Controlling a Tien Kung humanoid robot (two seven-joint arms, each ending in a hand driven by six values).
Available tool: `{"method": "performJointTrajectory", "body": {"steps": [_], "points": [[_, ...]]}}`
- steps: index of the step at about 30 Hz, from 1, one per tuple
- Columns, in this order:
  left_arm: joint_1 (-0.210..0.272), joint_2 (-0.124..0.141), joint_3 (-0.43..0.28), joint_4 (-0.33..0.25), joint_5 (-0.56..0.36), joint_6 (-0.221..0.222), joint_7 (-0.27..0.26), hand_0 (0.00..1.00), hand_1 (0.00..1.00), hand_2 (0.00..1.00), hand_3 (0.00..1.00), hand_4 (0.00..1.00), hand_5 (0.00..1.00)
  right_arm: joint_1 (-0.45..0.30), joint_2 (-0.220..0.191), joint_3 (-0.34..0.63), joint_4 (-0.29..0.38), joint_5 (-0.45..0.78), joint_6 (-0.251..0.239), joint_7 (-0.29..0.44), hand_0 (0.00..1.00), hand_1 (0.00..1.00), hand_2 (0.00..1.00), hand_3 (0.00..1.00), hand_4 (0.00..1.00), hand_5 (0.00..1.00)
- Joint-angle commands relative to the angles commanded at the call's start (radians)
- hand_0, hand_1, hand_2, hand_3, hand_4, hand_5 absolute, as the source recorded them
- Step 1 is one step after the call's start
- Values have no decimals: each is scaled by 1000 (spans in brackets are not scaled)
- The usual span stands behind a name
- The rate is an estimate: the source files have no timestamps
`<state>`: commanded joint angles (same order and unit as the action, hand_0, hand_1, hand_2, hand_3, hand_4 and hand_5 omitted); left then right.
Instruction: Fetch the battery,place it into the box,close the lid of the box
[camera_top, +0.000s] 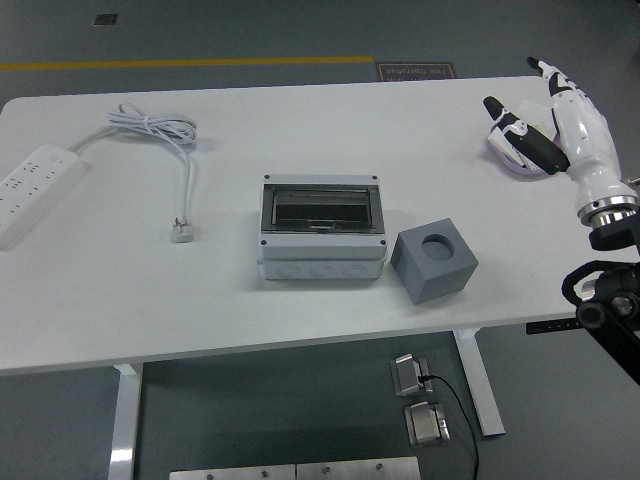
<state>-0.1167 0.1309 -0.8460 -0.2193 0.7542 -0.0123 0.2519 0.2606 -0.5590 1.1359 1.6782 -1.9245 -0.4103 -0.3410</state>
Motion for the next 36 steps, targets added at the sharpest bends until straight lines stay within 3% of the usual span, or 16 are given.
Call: {"method": "performJointTrajectory", "body": {"steps": [4,9,15,26,36], "points": [[0,-1,4,0,-6,0,-1,633,664,621,612,619,204,-4,0,9,-5,-103,14,-15,998,998,998,987,974,998],[-1,1,11,1,-18,2,-6,633,664,621,612,619,204,-2,-4,13,-7,-207,96,-115,998,998,998,987,974,998],[-2,2,13,1,-21,2,-7,633,663,621,612,619,205,-1,-8,26,-24,-237,136,-190,998,998,998,987,988,998],[-3,2,17,1,-22,2,-8,633,663,621,613,619,204,-4,4,53,-110,-224,143,-197,998,998,994,986,995,998],[-2,0,24,2,-28,1,-11,633,663,621,612,618,201,-5,29,30,-250,-203,89,-164,998,998,987,984,992,998]]}}
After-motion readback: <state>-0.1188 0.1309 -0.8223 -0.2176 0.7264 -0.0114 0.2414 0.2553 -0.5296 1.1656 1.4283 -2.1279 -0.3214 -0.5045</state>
